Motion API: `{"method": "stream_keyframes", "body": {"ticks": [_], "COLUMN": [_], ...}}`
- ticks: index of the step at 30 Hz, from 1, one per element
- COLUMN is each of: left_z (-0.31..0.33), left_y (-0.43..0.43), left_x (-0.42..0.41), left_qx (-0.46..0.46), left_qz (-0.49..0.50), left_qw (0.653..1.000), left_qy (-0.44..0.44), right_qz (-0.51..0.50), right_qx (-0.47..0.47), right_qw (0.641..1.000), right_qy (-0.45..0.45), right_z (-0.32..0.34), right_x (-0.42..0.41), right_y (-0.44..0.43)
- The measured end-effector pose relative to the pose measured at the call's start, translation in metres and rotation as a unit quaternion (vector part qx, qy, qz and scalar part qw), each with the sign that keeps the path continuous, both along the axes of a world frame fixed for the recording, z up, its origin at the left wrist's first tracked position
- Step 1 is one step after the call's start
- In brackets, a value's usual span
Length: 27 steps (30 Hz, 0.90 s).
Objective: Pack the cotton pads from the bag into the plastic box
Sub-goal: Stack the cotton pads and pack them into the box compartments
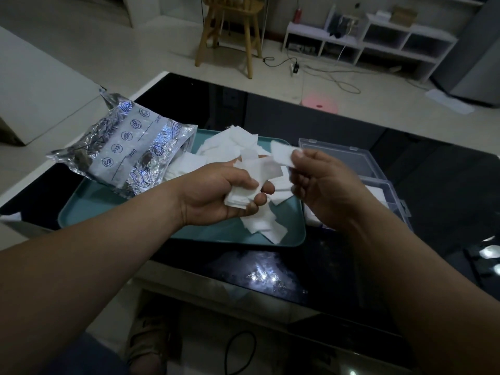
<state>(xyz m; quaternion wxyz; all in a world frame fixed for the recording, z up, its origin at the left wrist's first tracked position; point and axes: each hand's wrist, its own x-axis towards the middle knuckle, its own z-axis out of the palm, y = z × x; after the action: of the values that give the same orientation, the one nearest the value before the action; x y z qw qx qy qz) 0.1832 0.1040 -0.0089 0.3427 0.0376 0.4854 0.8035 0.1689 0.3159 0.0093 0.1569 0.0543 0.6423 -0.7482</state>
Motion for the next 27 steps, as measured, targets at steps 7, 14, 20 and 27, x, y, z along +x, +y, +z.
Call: {"method": "stream_keyframes", "body": {"ticks": [7,14,20,27], "left_z": [0.000,0.003,-0.003,-0.008], "left_y": [-0.001,-0.003,0.005,0.004], "left_x": [0.003,-0.001,0.005,0.007], "left_qx": [0.003,0.053,0.013,-0.039], "left_qz": [-0.016,-0.008,-0.061,-0.081], "left_qw": [1.000,0.996,0.998,0.996], "left_qy": [0.006,-0.066,-0.026,-0.011], "right_qz": [0.023,0.087,0.188,0.125], "right_qx": [0.072,0.085,0.264,0.269], "right_qw": [0.997,0.991,0.935,0.937], "right_qy": [-0.015,0.051,0.146,0.185], "right_z": [-0.009,0.008,0.009,0.004], "right_x": [0.000,-0.004,0.008,0.005], "right_y": [-0.010,0.012,-0.007,-0.004]}}
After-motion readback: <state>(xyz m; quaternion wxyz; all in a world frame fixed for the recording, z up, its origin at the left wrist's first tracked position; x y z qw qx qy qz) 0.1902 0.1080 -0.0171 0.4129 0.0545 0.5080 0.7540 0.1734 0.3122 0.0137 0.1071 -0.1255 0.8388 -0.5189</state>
